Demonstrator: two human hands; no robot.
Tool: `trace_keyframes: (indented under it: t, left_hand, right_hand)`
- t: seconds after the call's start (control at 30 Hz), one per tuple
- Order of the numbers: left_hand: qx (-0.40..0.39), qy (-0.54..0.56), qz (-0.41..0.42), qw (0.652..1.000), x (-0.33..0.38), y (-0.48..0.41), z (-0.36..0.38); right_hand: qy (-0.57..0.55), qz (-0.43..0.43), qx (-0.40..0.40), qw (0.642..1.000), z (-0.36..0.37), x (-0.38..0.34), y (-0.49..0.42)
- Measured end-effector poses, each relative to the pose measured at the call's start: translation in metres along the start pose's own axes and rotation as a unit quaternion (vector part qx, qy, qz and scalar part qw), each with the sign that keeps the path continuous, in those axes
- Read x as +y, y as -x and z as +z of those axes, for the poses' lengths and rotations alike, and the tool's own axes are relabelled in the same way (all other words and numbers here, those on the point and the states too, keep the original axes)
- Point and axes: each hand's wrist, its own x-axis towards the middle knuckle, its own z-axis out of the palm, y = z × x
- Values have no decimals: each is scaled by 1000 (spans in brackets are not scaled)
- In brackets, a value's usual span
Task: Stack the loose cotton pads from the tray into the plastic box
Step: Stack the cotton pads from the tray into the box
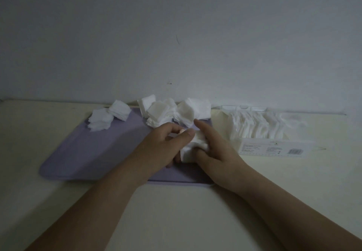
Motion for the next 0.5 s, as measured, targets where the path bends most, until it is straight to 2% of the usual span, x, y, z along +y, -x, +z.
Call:
trace_keyframes:
  t: [0.17, 0.27, 0.4, 0.5]
  left_hand:
    - [-78, 46, 35, 995, 0, 1, -11]
    - [-147, 128, 69, 978, 6, 2, -7]
    - [-87, 162, 93, 978, 25, 2, 2]
    - [-65, 164, 93, 980, 46, -4, 10]
  right_hand:
    - [-135, -3, 24, 991, -20, -18, 2]
    - [-135, -10, 19, 991, -30, -23, 1]
    - [-194, 16, 42, 980, -49, -26, -4]
    - [-271, 76, 34, 959, -74, -26, -8]
